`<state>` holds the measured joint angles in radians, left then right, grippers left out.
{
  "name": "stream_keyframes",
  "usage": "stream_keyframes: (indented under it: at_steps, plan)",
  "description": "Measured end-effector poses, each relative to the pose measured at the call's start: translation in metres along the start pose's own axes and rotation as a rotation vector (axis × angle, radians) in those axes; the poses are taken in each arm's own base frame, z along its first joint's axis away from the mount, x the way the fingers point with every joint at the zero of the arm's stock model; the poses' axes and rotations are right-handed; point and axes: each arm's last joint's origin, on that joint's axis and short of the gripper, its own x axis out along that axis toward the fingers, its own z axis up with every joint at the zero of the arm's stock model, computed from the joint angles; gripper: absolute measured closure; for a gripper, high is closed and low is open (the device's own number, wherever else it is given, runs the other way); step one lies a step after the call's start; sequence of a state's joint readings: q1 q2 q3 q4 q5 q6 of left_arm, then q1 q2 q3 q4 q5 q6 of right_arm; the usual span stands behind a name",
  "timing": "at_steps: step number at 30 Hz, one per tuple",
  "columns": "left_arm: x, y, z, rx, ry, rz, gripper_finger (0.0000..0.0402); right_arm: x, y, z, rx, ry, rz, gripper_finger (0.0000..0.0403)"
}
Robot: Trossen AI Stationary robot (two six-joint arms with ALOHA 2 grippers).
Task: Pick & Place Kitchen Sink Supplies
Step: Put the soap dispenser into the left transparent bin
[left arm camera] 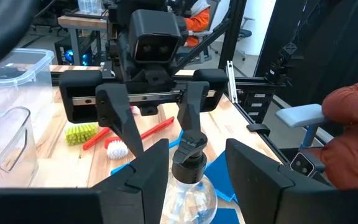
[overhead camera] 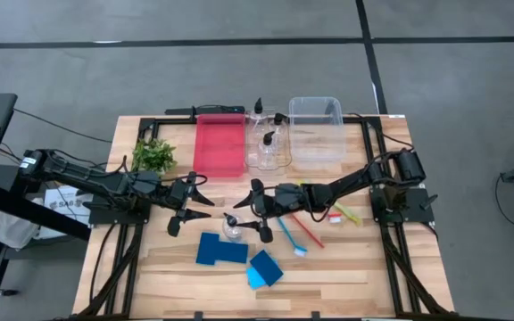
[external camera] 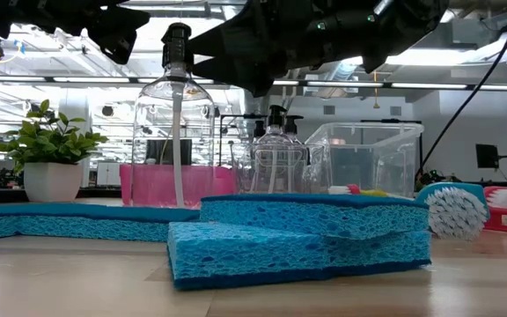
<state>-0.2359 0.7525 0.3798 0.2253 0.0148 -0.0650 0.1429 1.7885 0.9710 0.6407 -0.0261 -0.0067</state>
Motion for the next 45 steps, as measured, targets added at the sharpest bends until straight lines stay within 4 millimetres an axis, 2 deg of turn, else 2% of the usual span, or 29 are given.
stream_keyframes:
  at_steps: [45]
  plan:
    - [0.0007,0.0007,-0.0002,-0.003,-0.001,0.022,0.0241,-0.0002,0.0003,-0.0057,0.060,0.058,0.002,0.0142]
